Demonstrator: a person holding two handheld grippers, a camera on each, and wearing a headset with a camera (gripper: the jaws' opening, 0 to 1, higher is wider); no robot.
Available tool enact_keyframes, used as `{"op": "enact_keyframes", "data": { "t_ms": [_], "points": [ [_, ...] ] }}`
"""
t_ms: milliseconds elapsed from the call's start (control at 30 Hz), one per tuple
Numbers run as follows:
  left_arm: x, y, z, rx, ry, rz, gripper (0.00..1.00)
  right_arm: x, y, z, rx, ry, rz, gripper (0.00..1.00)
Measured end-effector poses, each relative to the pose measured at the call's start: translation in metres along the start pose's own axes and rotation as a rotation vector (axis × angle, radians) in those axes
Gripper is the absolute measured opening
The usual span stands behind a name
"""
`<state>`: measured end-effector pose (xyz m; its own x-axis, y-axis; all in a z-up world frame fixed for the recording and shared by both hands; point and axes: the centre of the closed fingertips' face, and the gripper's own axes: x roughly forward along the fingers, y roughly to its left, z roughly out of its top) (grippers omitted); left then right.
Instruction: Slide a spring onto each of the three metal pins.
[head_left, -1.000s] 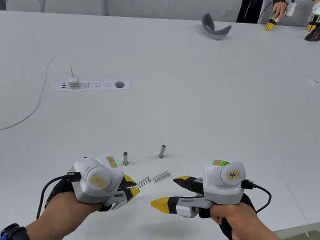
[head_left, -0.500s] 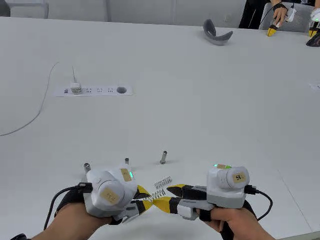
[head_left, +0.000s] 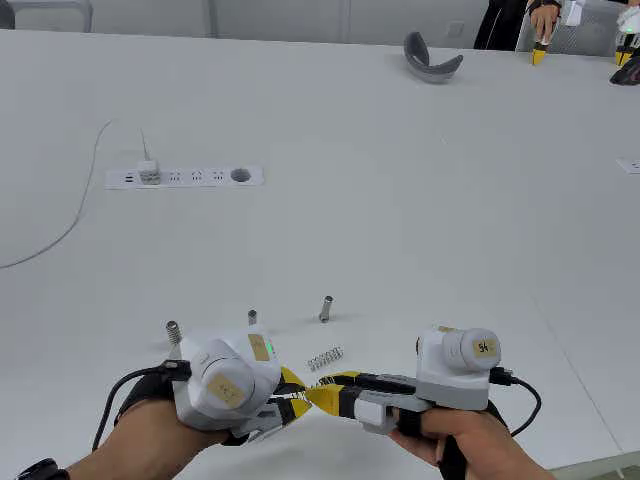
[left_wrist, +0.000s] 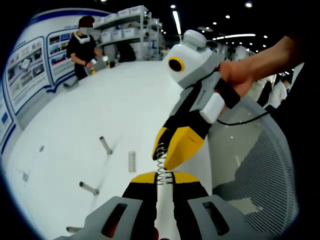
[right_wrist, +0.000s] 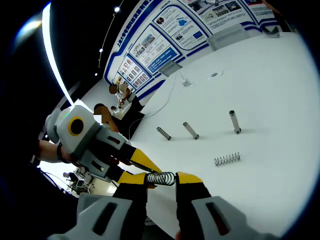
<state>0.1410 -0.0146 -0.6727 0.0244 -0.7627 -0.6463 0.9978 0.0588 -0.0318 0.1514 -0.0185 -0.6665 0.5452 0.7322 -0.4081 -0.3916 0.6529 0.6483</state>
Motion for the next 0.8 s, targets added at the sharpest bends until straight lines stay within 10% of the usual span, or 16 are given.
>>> {"op": "enact_keyframes", "data": {
  "t_ms": [800],
  "points": [
    [-0.007,0.001,0.014,0.011,-0.061,-0.037,0.09,-0.006,0.019,0.018,-0.089,0.047,0.053,0.13]
  ]
}}
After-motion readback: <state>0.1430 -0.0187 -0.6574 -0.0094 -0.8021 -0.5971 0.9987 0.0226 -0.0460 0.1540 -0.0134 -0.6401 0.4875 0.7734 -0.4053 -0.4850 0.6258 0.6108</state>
